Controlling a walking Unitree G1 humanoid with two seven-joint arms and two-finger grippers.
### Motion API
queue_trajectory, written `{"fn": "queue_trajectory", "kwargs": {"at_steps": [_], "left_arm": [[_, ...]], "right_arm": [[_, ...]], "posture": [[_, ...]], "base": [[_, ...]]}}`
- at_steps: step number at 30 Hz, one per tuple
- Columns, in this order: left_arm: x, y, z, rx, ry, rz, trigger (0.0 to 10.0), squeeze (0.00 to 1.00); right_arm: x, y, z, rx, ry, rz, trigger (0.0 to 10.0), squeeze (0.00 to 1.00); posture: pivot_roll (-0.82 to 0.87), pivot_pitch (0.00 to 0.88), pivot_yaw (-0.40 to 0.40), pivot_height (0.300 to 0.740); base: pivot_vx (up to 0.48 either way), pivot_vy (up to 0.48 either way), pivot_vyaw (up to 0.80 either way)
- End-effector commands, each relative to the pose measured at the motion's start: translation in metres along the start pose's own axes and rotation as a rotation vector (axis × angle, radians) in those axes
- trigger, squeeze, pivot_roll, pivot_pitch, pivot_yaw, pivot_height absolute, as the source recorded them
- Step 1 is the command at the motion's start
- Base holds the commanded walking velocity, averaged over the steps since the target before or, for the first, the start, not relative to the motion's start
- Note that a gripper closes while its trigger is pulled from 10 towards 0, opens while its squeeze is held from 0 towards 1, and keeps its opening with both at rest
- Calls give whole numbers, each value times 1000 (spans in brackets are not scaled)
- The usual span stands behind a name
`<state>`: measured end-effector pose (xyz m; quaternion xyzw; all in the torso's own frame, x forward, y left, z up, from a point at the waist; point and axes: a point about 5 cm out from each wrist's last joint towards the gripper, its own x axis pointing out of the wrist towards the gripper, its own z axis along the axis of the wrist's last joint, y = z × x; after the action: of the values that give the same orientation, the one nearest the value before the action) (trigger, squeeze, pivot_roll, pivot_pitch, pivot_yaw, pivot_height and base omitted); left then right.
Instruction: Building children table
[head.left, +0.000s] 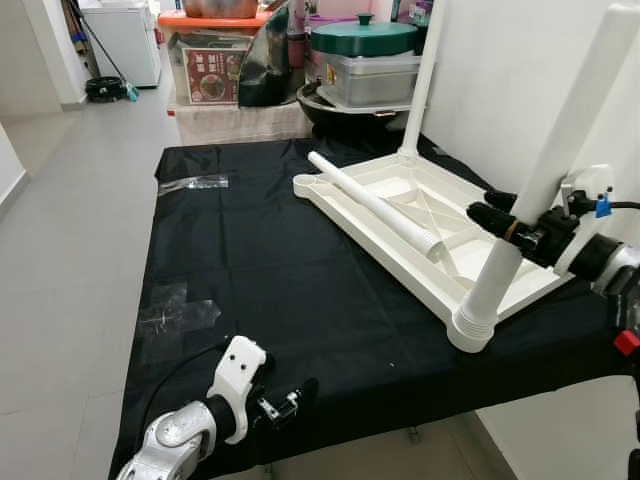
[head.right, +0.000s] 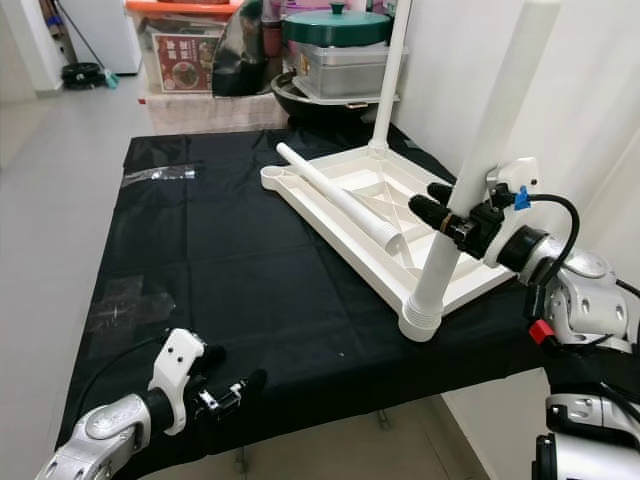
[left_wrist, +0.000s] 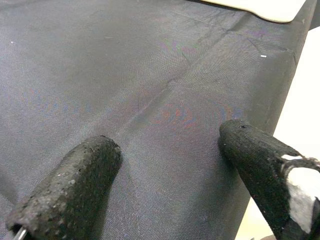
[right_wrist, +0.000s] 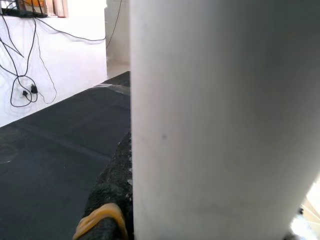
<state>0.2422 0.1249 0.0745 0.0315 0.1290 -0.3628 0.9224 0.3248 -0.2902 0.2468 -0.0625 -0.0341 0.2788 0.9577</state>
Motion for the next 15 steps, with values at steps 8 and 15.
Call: {"fn": "queue_trajectory", "kwargs": {"at_steps": [8, 15], "left_arm": [[-1, 0, -5, 0, 21, 1, 10000, 0], [-1, 0, -5, 2, 22, 1, 10000, 0]], "right_arm": [[-1, 3, -30, -8, 79, -183, 0, 0], [3, 9, -46, 30, 142, -395, 0, 0]], "posture": [[-37, 0, -58, 740], [-36, 0, -59, 740]], "base": [[0, 0, 0], [0, 0, 0]]}}
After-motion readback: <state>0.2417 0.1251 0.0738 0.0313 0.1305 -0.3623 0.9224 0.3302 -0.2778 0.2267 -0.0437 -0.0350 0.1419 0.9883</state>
